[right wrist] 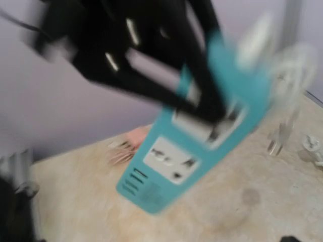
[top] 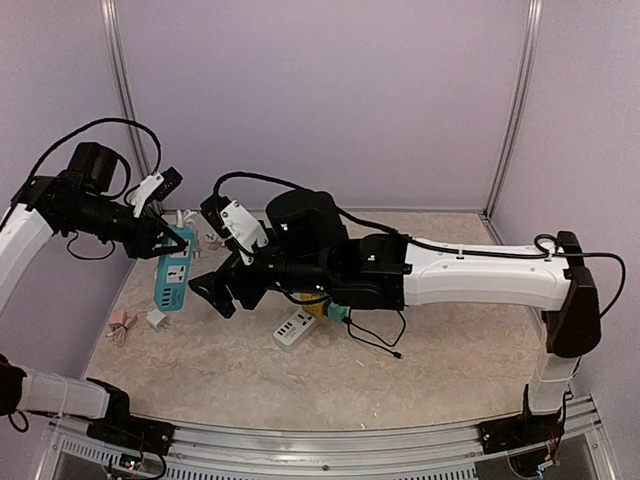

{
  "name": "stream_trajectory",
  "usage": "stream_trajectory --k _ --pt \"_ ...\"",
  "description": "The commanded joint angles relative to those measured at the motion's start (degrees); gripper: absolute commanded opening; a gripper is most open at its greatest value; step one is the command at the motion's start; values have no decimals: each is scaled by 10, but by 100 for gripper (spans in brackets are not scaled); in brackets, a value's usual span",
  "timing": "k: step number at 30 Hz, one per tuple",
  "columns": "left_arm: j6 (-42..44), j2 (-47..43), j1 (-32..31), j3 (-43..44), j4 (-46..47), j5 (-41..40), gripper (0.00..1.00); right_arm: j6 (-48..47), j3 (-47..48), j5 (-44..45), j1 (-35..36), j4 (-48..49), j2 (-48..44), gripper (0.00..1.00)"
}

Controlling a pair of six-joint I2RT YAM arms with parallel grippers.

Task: Insert the plug
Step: Place the socket at the center of the board.

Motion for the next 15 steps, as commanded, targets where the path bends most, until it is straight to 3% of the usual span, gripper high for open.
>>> stream_trajectory --k 1,8,15 --pt "231 3 -7 -43 -142 5 0 -95 -83 -111 4 -9 -100 100" --pt "401 83 -76 -109 -278 67 0 -82 -131 -113 5 -73 -136 100" --pt "452 196 -128 -157 -238 60 0 -57 -157 -117 5 -85 -146 100"
